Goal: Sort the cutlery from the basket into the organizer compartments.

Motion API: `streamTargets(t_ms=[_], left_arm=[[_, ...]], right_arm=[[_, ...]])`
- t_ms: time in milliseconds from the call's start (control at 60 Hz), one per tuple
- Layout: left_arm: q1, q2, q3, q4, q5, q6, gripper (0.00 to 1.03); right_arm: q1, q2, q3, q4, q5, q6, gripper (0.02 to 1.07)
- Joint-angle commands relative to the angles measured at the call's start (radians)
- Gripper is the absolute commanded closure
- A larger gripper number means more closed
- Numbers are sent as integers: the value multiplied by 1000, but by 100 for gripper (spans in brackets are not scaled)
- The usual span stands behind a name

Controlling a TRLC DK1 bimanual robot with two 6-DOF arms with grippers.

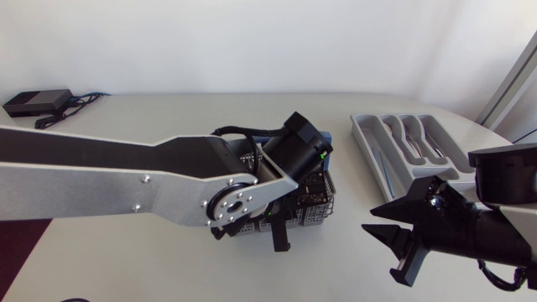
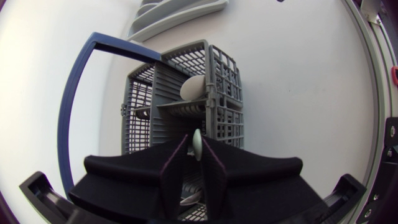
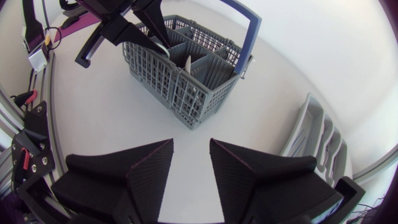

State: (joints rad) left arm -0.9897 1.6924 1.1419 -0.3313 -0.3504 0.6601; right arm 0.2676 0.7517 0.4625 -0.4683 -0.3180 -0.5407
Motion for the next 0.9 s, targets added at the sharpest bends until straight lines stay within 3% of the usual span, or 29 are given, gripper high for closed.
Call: streamTargets(t_ms=[0,883], left_arm=[[-6,29,19,0,-2,30,97],[-36,-258,-28,12,-1,6,100]], right_arm=[[7,-6,-25,-12,-4,-16,62],[15,3,-22,-10,16,-16,62]])
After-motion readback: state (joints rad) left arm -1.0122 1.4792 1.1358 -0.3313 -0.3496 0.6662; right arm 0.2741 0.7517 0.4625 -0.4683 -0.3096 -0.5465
